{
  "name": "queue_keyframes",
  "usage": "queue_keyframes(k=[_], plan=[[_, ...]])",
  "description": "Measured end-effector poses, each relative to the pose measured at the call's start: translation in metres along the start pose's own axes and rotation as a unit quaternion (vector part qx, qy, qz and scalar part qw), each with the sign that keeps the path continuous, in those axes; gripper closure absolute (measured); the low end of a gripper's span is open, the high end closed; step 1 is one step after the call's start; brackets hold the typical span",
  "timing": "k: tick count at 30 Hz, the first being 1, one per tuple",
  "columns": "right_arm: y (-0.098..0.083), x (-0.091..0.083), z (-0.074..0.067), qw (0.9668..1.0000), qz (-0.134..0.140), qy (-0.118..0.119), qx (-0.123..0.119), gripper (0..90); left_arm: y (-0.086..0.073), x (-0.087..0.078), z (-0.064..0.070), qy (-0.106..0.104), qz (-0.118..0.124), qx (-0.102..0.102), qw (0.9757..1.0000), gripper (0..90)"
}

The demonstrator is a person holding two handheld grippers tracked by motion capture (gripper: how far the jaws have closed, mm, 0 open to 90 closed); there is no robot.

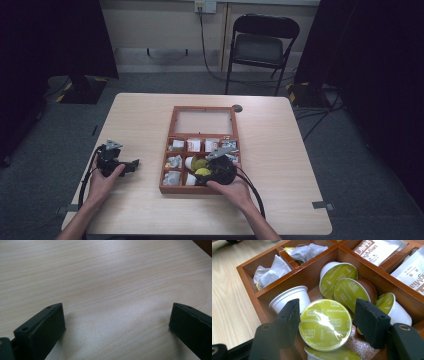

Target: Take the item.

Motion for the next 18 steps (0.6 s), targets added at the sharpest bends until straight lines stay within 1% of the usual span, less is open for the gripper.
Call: queue_keyframes(k=[5, 13, 16, 18], plan=[[-0.0002, 0.0027, -0.0001, 0.9999, -0.012, 0.003, -0.001, 35.1, -0.0001, -0.0001, 0.0001, 0.0, -0.001, 0.0, 1.0, 0.0], [-0.0005, 0.0054, -0.0004, 0.9996, -0.027, 0.006, -0.002, 35.8, -0.0001, -0.0002, 0.0001, 0.0, -0.001, 0.0, 1.0, 0.0], [-0.0004, 0.0063, -0.0008, 0.9994, -0.033, 0.004, -0.004, 36.0, -0.0001, -0.0001, 0.0001, 0.0, 0.0, 0.0, 1.0, 0.0], [-0.0003, 0.0073, -0.001, 0.9991, -0.04, 0.006, -0.006, 35.8, -0.0001, -0.0001, 0.0001, 0.0, -0.001, 0.0, 1.0, 0.0]])
Point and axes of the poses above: each handheld gripper's, and its own axes: x roughly forward along the jaws, y roughly out of its top, z roughly to its right, the point moved 2 cm from there along x, roughly forward along the jaws, and after that the axes turned 13 degrees about -z, right-handed, at the moved point
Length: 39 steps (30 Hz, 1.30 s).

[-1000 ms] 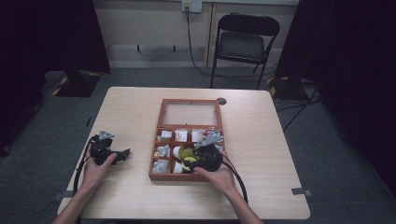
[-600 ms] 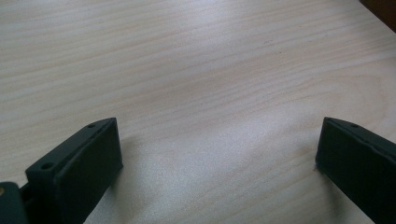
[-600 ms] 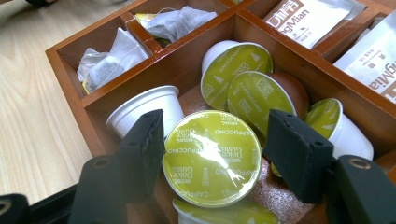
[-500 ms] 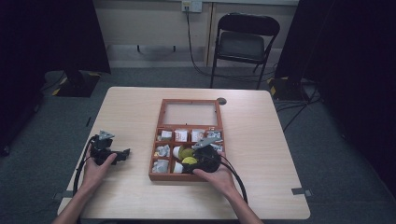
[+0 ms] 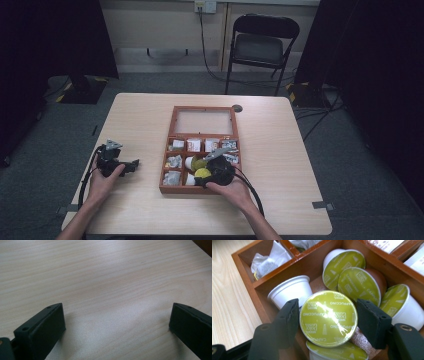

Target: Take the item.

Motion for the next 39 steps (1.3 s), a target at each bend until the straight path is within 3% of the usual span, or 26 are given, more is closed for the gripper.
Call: queue_keyframes(k=[4, 11, 25, 39], plan=[[0.0008, 0.0026, -0.0012, 0.9998, -0.017, -0.01, -0.001, 36.2, 0.0, 0.0, 0.0, 0.0, 0.0, 0.0, 1.0, 0.0], [0.0007, 0.0033, 0.0008, 0.9997, -0.025, 0.0, 0.008, 36.9, 0.0, -0.0001, 0.0, 0.0, 0.0, 0.0, 1.0, 0.0], [-0.0001, 0.0038, 0.002, 0.9993, -0.034, 0.009, 0.015, 37.4, 0.0, 0.0, 0.0001, 0.0, 0.0, 0.0, 1.0, 0.0], [0.0004, 0.0032, 0.0015, 0.9993, -0.031, 0.003, 0.02, 38.6, 0.0, -0.0001, 0.0, 0.0, 0.0, 0.0, 1.0, 0.0]])
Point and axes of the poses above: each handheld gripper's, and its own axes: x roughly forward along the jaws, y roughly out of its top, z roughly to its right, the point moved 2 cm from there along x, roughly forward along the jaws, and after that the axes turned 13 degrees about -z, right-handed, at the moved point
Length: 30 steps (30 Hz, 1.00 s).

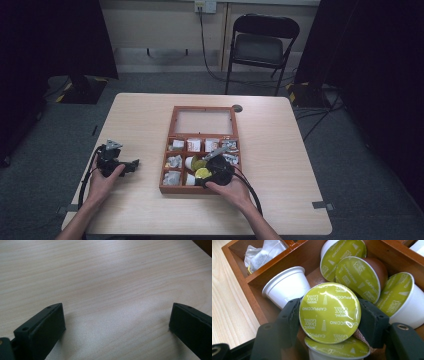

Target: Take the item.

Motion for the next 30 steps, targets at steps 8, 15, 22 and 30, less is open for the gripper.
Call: queue_keyframes(k=[8, 15, 22, 30], plan=[[0.0, -0.003, 0.002, 0.9998, 0.017, 0.006, 0.009, 38.6, 0.0, 0.0, 0.0, 0.0, 0.0, 0.0, 1.0, 0.0], [0.0, -0.005, 0.003, 0.9996, 0.026, 0.005, 0.01, 38.6, 0.0, 0.0, 0.0, 0.0, 0.0, 0.0, 1.0, 0.0], [0.0, -0.008, 0.004, 0.9991, 0.039, 0.002, 0.013, 38.7, 0.0, 0.0, 0.0, 0.0, 0.002, -0.001, 1.0, 0.0], [0.0, -0.015, 0.006, 0.9977, 0.064, 0.007, 0.022, 38.7, 0.0, 0.0, 0.0, 0.0, 0.002, -0.001, 1.0, 0.0]])
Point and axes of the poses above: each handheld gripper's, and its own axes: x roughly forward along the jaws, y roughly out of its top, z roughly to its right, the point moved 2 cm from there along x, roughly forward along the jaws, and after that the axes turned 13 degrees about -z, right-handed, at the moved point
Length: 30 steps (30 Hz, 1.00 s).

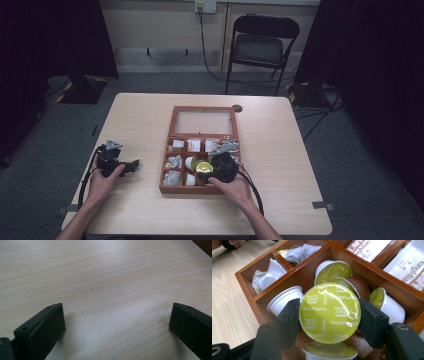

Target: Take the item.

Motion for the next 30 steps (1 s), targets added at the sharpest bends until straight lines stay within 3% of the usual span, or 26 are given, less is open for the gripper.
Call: queue_keyframes(k=[30], plan=[[0.003, -0.023, 0.003, 0.9985, 0.054, -0.005, 0.002, 38.7, 0.0, 0.0, 0.0, -0.003, -0.002, 0.003, 1.0, 0.0]])
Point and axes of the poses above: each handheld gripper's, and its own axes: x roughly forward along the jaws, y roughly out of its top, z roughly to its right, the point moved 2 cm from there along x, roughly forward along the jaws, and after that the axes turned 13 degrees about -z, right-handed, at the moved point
